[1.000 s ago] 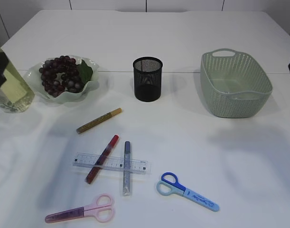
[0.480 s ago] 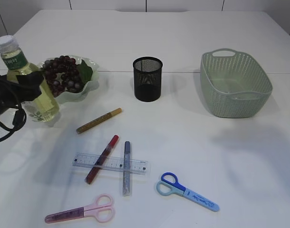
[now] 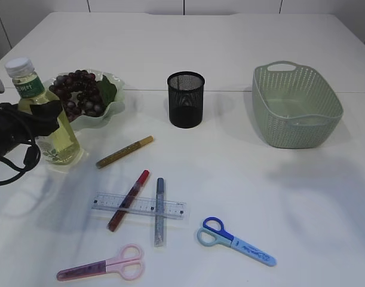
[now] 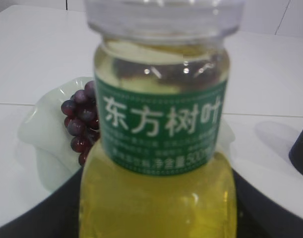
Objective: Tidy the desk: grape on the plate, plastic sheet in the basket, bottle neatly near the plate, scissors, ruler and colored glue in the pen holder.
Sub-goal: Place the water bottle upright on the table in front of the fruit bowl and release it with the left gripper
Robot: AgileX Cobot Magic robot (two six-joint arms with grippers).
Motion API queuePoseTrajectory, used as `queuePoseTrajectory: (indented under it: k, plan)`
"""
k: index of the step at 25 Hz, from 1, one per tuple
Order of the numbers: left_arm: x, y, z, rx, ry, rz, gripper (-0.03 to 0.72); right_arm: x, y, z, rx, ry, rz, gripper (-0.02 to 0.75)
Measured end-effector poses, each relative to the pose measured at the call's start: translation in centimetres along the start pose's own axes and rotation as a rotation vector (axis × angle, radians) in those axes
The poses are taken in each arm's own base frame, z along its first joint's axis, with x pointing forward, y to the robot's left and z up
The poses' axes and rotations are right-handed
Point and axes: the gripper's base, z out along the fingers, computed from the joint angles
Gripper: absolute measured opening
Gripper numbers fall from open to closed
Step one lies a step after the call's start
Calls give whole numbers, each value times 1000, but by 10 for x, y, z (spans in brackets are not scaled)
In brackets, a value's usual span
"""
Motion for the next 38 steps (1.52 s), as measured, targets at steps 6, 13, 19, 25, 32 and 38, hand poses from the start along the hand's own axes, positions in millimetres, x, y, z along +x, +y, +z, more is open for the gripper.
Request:
queuePoseTrajectory:
  k: [6,13,19,25,32,38]
  plan:
    - [0,0,0,0,1,-2,446,0,0,0,2,0,-1,470]
    - [0,0,0,6,2,2,446,0,0,0,3,0,-1,469]
    - [1,-4,0,41,10,47,446,0,0,0,3,0,-1,469]
    - [1,-4,0,46,10,72,446,0,0,0,3,0,-1,470]
    - [3,-7,0,76,26,92,482,0,0,0,3,0,-1,470]
    - [6,-6,0,77,44,122,510,0,0,0,3,0,-1,470]
